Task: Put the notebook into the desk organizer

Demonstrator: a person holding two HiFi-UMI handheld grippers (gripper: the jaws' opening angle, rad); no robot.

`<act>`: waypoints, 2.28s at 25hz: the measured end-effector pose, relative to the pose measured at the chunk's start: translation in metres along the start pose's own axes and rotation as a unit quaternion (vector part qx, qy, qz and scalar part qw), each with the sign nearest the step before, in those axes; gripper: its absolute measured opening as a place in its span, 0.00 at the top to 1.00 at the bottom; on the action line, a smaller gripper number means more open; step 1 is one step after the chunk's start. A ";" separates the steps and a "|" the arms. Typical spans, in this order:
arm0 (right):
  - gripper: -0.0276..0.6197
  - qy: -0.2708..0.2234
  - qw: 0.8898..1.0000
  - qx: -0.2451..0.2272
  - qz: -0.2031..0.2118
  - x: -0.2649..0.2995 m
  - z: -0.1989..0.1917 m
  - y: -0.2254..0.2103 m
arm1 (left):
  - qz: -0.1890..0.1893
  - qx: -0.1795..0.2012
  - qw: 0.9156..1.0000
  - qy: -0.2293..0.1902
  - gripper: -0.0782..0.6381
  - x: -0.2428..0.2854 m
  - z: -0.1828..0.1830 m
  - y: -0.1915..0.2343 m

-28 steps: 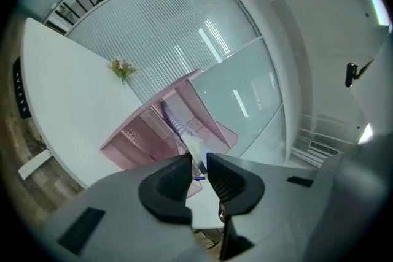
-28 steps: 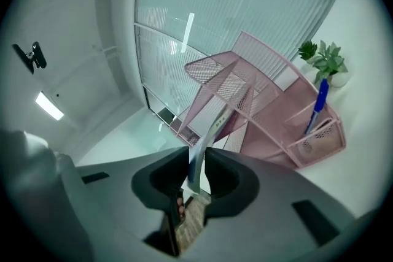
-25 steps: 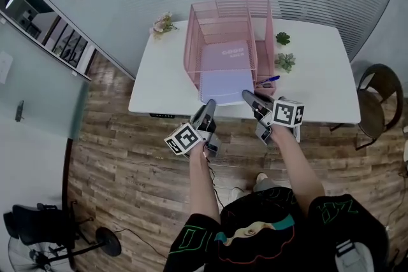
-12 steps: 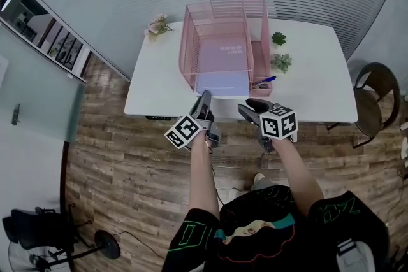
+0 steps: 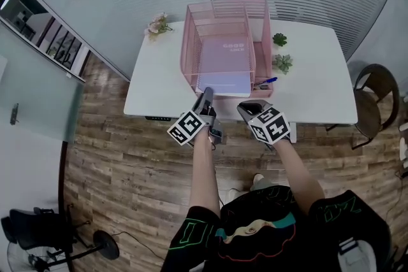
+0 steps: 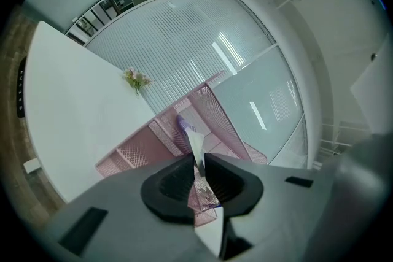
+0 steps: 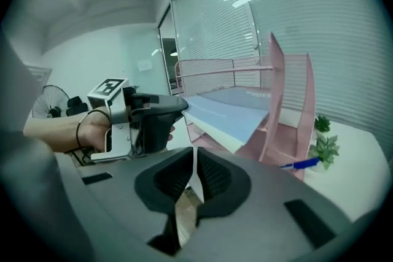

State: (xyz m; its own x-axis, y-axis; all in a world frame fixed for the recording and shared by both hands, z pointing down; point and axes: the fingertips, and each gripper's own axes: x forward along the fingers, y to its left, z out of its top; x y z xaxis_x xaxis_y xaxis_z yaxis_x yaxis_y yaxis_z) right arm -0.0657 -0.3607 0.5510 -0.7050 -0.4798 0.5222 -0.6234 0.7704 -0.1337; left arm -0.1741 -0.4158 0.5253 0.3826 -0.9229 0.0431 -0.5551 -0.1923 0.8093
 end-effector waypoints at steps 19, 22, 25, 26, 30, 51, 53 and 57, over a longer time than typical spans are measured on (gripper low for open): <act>0.93 0.039 0.991 -0.109 -0.066 0.036 0.029 -0.020 | 0.083 0.153 0.982 0.072 0.61 -0.010 -0.001 0.017; 0.93 0.039 0.991 -0.113 -0.065 0.042 0.036 -0.020 | 0.110 0.228 0.964 0.080 0.73 -0.009 0.001 0.013; 0.93 0.039 0.990 -0.119 -0.070 0.045 0.042 -0.022 | 0.160 0.330 0.922 0.123 0.89 -0.002 -0.002 0.017; 0.93 0.038 0.989 -0.120 -0.073 0.046 0.044 -0.023 | 0.173 0.365 0.904 0.140 0.90 0.001 -0.003 0.018; 0.93 0.038 0.989 -0.118 -0.078 0.049 0.046 -0.029 | 0.184 0.463 0.848 0.180 0.90 0.013 -0.001 0.010; 0.95 -0.227 0.973 -0.041 0.020 -0.039 0.129 0.034 | 0.119 0.442 0.886 -0.068 0.90 -0.085 0.068 -0.089; 0.95 -0.241 0.969 -0.047 0.014 -0.048 0.135 0.042 | 0.122 0.457 0.876 -0.097 0.90 -0.102 0.075 -0.105; 0.95 -0.267 0.963 -0.045 0.003 -0.064 0.135 0.060 | 0.139 0.465 0.862 -0.147 0.90 -0.135 0.078 -0.120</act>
State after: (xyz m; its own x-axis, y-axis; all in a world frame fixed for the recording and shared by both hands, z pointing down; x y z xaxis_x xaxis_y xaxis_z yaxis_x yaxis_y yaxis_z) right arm -0.1036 -0.3400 0.3959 -0.7966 -0.6044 0.0104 -0.6041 0.7953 -0.0501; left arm -0.2172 -0.2938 0.3767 0.0114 -0.9948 -0.1016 -0.9994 -0.0080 -0.0342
